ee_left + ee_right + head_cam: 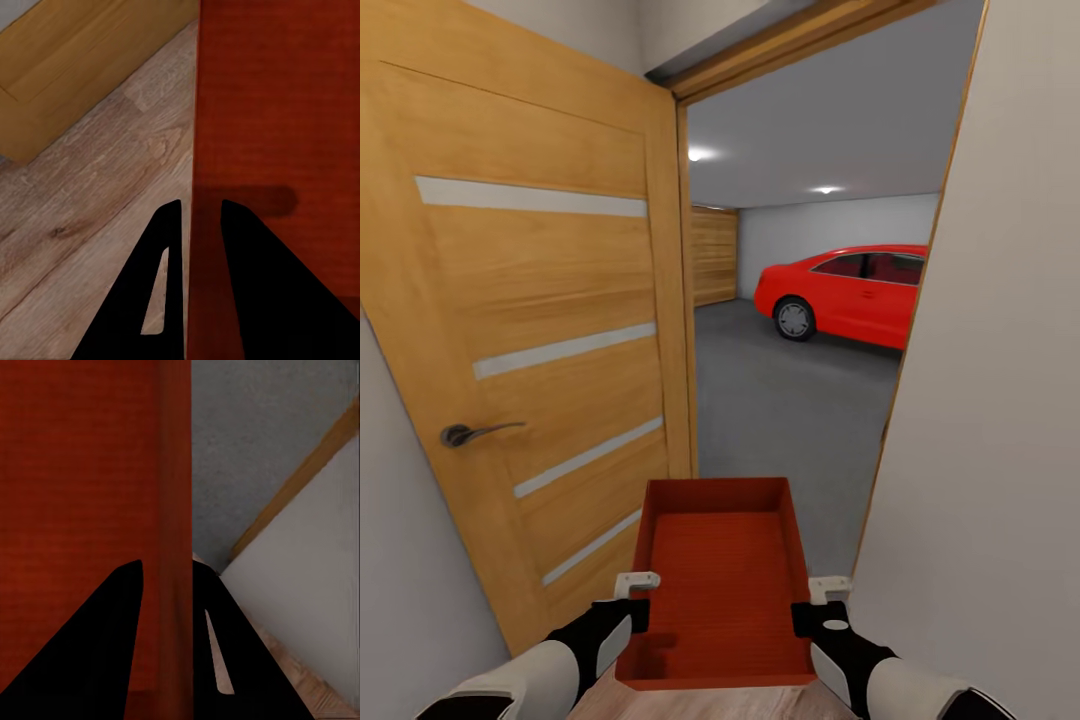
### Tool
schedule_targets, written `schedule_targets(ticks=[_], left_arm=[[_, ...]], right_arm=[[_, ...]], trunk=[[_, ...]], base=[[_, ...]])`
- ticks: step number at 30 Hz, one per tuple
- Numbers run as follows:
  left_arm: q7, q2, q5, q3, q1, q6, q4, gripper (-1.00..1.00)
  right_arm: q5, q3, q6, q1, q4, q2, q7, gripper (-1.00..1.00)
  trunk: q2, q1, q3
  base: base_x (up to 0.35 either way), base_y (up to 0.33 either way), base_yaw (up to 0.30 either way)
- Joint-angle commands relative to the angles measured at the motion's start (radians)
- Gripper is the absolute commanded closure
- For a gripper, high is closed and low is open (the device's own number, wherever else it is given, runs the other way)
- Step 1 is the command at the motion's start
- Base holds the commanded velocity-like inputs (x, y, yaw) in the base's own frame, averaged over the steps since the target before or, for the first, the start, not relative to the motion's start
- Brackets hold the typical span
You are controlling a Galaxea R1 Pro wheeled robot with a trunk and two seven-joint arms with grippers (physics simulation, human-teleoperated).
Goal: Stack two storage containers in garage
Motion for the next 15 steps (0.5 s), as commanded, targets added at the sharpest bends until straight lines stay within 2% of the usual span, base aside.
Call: schedule_targets(ticks=[1,15], left_arm=[[0.027,0.009,-0.02,-0.013,0.0,0.007,-0.005,1.0],[0.027,0.009,-0.021,-0.013,0.0,0.007,-0.005,1.0]], right_arm=[[-0.02,-0.014,-0.006,-0.001,0.017,-0.008,-0.007,1.0],[-0.02,-0.014,-0.006,-0.001,0.017,-0.008,-0.007,1.0]], trunk=[[-0.002,0.0,-0.002],[-0.002,0.0,-0.002]], base=[[0.0,0.0,-0.253],[0.0,0.0,-0.244]])
